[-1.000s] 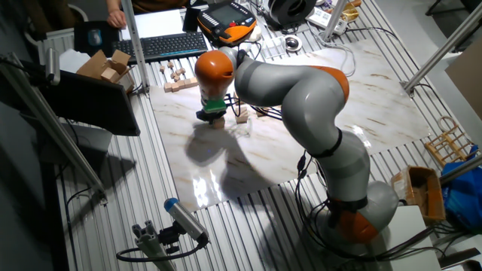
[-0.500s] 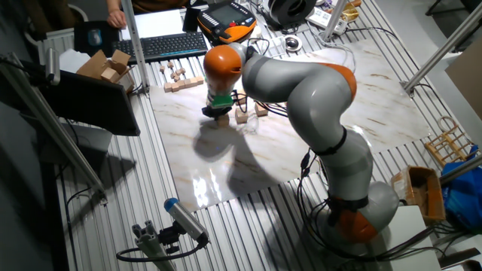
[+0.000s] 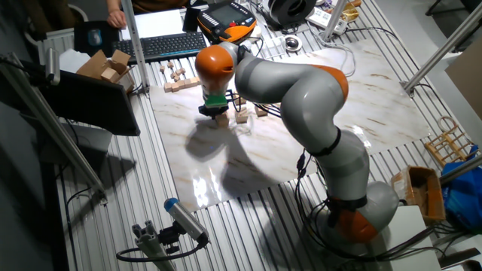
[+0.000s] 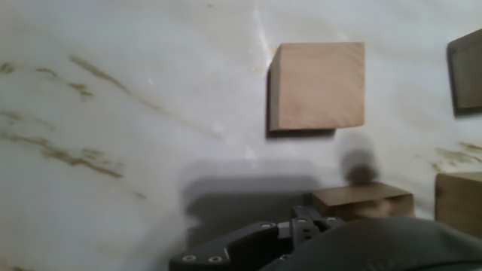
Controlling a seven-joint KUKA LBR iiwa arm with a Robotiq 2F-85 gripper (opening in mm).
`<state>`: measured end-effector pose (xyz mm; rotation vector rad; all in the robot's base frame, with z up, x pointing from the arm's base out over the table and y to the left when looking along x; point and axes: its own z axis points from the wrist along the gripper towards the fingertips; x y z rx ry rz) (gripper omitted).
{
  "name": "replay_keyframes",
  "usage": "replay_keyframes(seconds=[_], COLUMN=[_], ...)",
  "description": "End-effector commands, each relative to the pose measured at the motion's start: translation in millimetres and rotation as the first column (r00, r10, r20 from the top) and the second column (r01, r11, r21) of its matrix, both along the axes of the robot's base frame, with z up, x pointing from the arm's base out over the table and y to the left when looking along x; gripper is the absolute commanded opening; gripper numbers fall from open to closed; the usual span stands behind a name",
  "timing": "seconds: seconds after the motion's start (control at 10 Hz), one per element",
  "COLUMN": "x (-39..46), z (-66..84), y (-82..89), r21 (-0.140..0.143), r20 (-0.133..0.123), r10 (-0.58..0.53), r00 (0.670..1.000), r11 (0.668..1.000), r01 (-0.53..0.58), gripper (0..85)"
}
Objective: Stack the blocks into a pyramid shape
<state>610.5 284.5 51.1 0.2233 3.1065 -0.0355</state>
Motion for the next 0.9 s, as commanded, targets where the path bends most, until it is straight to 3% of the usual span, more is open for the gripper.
replay_keyframes(seconds=[0.0,0.6,0.8], x=[-1.5,-20.6,-26.2], z=[-0.4,1.3,1.4], y=[-3.5,-28.8,-36.0], r21=[-0.001,0.004,-0.008], r20=[0.0,-0.01,-0.005], r10=[0.003,0.028,0.046], r00=[1.0,1.0,0.999], r11=[1.0,1.0,0.999], r01=[-0.003,-0.028,-0.046], gripper=[0.0,0.0,0.0])
